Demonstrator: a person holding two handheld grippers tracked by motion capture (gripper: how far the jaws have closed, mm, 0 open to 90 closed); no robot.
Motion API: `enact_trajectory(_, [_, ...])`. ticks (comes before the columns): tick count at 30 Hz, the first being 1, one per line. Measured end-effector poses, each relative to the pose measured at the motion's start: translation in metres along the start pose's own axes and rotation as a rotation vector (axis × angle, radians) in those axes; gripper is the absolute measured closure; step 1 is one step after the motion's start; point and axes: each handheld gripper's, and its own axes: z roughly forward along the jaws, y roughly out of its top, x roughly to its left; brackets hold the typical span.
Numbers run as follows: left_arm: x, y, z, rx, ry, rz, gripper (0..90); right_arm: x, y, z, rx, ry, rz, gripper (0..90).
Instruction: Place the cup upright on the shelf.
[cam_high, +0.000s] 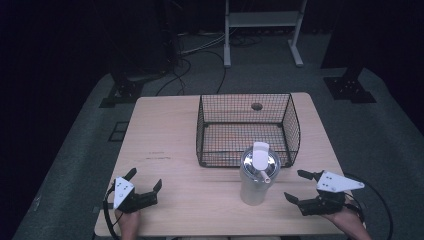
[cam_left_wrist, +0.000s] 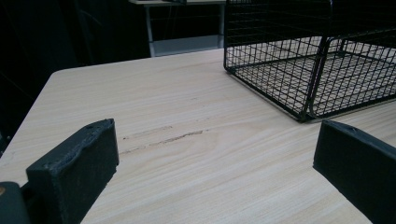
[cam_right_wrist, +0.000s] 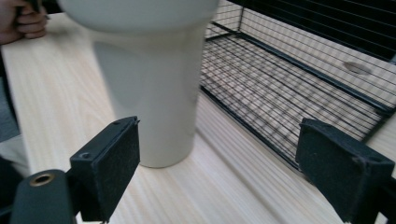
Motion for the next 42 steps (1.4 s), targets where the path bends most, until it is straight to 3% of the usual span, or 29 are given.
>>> enact_trajectory(7, [0.0, 0.0, 0.0, 0.001, 0.001, -0.001, 0.0, 0.011, 0.006, 0.009, 0.012, 0.054, -0.036, 12.9])
enact_trajectory(18, [0.0, 0.0, 0.0, 0.001, -0.001, -0.002, 0.0, 0.025, 0.013, 0.02, 0.002, 0.1, -0.045, 12.7])
enact_trajectory(24, [0.0, 0.0, 0.0, -0.001, -0.001, -0.001, 0.0, 0.029, 0.014, 0.03, 0.006, 0.099, -0.05, 12.2])
enact_trajectory(42, [0.001, 0.0, -0.001, -0.004, -0.001, -0.002, 0.0, 0.032, 0.019, 0.056, -0.013, 0.103, 0.0, 10.1])
